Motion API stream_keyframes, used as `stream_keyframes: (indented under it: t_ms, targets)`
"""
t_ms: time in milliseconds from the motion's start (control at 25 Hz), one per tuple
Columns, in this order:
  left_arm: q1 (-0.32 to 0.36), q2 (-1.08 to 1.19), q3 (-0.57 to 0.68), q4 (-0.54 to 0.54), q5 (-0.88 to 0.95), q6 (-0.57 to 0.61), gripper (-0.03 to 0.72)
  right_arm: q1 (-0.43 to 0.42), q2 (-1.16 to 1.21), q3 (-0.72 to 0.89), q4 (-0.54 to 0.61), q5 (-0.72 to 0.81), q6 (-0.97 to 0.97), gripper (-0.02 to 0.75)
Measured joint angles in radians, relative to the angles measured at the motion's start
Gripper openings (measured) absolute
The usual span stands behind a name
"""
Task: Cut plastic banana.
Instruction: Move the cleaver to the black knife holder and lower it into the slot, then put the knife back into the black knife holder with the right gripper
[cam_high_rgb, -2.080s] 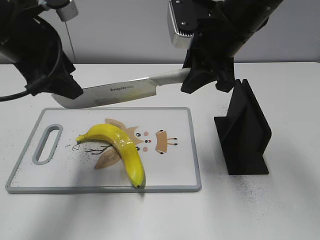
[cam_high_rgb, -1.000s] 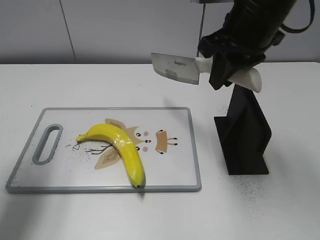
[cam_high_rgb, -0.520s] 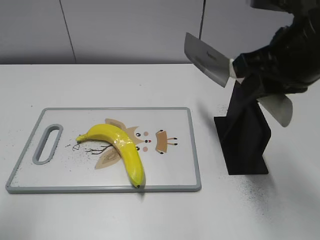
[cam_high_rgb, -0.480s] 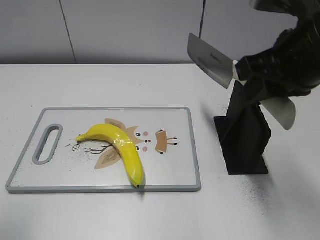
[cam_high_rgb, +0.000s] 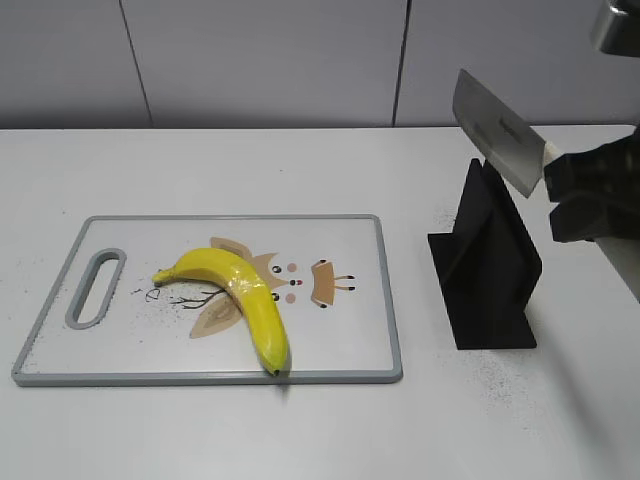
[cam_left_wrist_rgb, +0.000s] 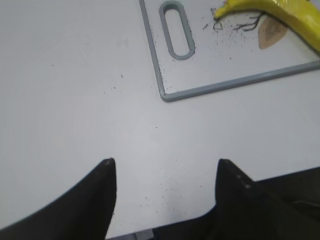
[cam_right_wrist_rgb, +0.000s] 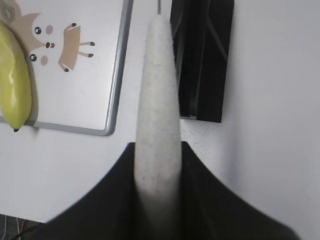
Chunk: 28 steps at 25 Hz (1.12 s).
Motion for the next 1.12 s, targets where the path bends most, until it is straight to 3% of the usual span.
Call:
stream_keyframes:
  t_ms: [360,560,680,1120]
  targets:
    - [0.000,-0.279,0.003,0.040,0.041,0.000,0.585,0.000,-0.038,0.105,-0.008,-0.017,0.087,0.162]
    - [0.000,-0.280,0.058,0.107,0.021,-0.034,0.585,0.000,-0.038,0.113,-0.016,-0.056,0.116,0.161]
    - [0.000,-0.280,0.086,0.103,-0.057,-0.076,0.585,0.000,-0.037,0.113,-0.017,-0.077,0.124,0.161]
    - [0.000,-0.280,0.091,0.102,-0.077,-0.093,0.585,0.000,0.069,0.114,-0.061,-0.133,0.126,0.161]
